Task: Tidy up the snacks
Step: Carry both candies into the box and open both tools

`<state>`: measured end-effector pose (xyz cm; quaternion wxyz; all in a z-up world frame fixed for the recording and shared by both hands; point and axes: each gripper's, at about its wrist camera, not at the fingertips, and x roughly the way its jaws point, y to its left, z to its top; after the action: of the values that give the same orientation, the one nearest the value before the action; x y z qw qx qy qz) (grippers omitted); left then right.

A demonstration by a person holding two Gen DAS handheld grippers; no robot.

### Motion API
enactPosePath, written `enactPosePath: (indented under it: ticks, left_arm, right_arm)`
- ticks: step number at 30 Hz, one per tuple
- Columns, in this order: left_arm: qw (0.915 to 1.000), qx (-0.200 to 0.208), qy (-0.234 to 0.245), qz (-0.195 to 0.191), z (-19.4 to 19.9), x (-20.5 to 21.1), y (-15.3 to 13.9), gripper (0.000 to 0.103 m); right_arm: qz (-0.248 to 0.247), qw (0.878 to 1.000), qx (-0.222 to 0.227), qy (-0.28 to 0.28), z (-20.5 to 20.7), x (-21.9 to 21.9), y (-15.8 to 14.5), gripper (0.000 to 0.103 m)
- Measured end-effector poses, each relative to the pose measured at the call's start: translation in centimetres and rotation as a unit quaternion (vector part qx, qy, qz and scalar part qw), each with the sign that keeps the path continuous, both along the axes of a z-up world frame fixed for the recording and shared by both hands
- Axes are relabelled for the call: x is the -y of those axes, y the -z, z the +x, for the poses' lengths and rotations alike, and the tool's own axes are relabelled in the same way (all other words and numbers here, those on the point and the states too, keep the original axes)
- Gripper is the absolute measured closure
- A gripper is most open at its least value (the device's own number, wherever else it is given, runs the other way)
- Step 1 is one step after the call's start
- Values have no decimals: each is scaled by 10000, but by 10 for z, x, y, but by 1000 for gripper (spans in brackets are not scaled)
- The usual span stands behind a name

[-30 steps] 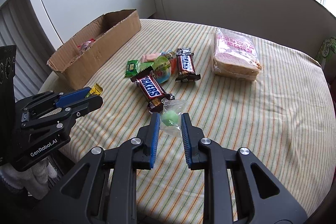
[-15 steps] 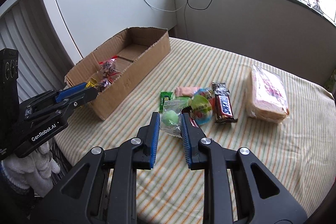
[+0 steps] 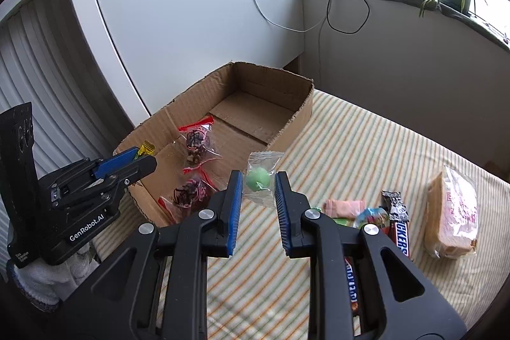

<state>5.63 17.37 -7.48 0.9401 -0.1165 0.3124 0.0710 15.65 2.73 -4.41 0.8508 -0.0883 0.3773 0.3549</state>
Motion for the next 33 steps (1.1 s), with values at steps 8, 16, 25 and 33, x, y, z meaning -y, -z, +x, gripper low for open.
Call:
enactPosePath:
  ticks: [8,16,25,33]
  left_arm:
    - [9999,-8,-103,-36,6,-14,3,81]
    - [9999,-63,-51,-66,9,-17,6,77]
    - [9998,4,-150,-117,6,-18,3,51]
    - [9998,53,-133,-140,1,-13,-2,51]
  right_arm:
    - [-116,9997,-61,-226,10,-37,12,81]
    - [-238,9990,-9,-371,7,-51,16,80]
    - [-137,9995,117,-276,4,-40,7,49]
    - [-43,9999,116,-111,6,-8,-3,41]
